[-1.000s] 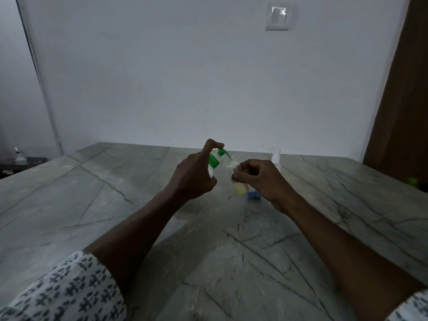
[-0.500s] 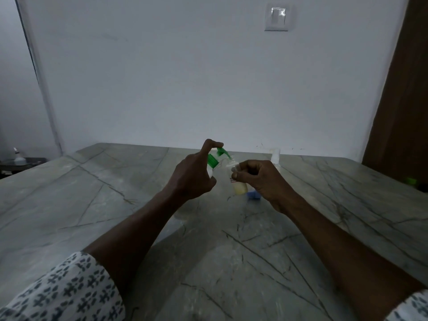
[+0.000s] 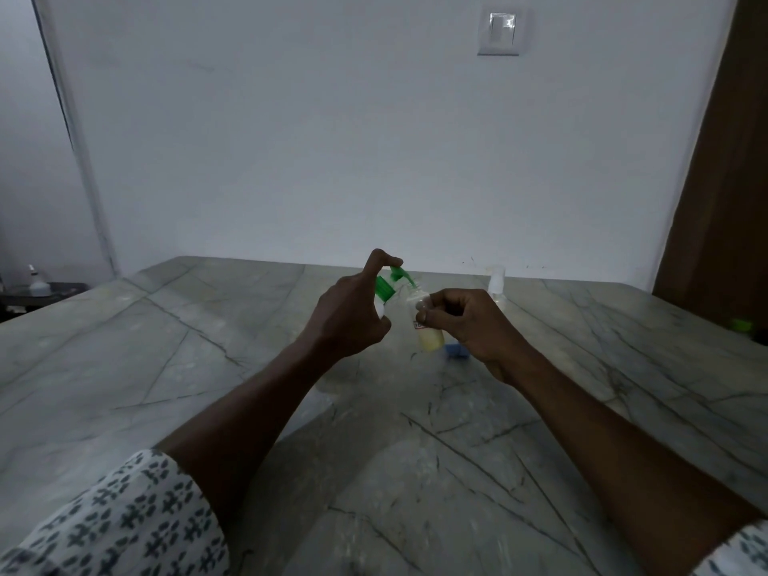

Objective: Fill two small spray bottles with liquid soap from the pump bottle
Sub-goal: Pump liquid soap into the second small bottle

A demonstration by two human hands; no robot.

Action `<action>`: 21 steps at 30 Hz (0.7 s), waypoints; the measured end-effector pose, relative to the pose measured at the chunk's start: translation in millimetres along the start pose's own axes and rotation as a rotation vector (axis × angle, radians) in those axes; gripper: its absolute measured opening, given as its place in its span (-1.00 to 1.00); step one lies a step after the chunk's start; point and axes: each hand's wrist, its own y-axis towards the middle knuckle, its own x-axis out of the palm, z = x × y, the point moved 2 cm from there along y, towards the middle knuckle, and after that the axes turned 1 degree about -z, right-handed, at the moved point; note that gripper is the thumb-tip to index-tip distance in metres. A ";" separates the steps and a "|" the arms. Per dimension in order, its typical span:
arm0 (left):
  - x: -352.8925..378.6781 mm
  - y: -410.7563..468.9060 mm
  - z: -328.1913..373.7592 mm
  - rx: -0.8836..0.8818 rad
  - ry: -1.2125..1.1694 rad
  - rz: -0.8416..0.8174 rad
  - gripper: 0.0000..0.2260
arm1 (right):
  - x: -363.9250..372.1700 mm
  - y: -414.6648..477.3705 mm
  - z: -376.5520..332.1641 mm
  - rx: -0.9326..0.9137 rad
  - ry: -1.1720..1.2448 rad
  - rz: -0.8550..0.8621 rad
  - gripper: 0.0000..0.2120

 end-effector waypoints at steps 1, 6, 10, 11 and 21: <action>-0.1 0.3 -0.3 0.000 -0.002 -0.004 -0.30 | -0.6 0.1 -0.5 -0.001 0.010 0.008 -0.90; -1.0 0.1 0.3 0.004 -0.007 -0.007 -0.28 | -0.8 0.2 -0.7 0.006 -0.003 0.017 -0.91; -0.9 0.2 0.8 0.004 -0.005 -0.007 -0.30 | -0.5 0.7 -0.7 0.002 -0.002 0.020 -0.92; -0.4 0.7 0.6 0.004 -0.004 -0.010 -0.31 | -0.2 1.1 0.3 0.003 -0.016 0.019 -0.91; -0.3 -0.4 1.9 -0.004 -0.003 -0.008 -0.32 | 1.1 0.6 -0.2 0.008 -0.031 0.024 -0.91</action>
